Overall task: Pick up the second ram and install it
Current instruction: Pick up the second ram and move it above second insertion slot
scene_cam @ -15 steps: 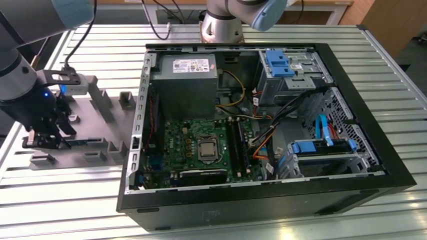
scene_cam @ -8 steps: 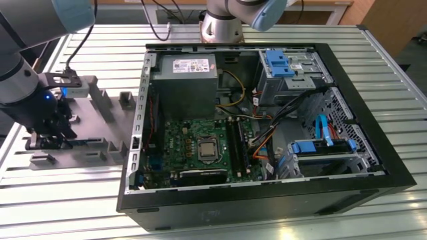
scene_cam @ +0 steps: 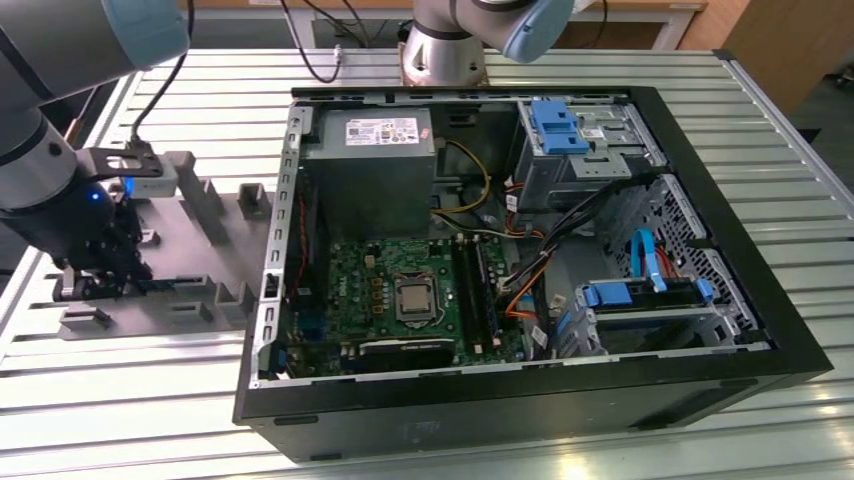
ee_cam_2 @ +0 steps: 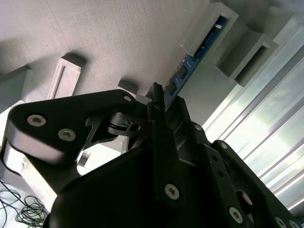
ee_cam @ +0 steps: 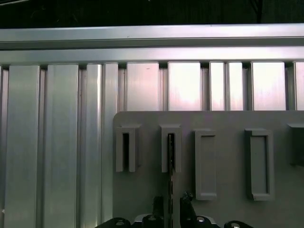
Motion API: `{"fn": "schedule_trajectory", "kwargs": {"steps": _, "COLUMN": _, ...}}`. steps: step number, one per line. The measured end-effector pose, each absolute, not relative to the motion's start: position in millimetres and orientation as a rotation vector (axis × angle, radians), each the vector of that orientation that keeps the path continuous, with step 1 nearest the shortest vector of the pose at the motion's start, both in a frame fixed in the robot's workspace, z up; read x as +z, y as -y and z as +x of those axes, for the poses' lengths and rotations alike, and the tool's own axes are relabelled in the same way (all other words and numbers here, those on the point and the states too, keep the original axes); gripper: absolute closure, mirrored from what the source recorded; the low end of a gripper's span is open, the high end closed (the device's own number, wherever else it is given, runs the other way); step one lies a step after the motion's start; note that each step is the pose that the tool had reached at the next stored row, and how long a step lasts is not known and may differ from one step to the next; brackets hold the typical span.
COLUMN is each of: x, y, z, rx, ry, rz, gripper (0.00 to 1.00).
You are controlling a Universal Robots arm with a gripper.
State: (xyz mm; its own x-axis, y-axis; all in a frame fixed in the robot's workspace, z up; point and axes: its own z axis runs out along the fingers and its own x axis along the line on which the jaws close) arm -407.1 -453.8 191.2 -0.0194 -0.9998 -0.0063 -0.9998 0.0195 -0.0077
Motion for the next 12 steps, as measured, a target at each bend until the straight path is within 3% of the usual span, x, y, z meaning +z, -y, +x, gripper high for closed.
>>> {"fn": "schedule_trajectory", "kwargs": {"steps": 5, "x": 190.4, "y": 453.8, "z": -407.7, "rx": -0.001, "ry": -2.236, "rz": -2.193, "gripper": 0.72}}
{"fn": "schedule_trajectory", "kwargs": {"steps": 7, "x": 190.0, "y": 453.8, "z": -407.9, "rx": -0.001, "ry": -2.236, "rz": -2.193, "gripper": 0.74}}
{"fn": "schedule_trajectory", "kwargs": {"steps": 8, "x": 189.9, "y": 453.8, "z": -407.9, "rx": -0.001, "ry": -2.236, "rz": -2.193, "gripper": 0.80}}
{"fn": "schedule_trajectory", "kwargs": {"steps": 12, "x": 188.8, "y": 453.8, "z": -408.2, "rx": -0.001, "ry": -2.236, "rz": -2.193, "gripper": 0.80}}
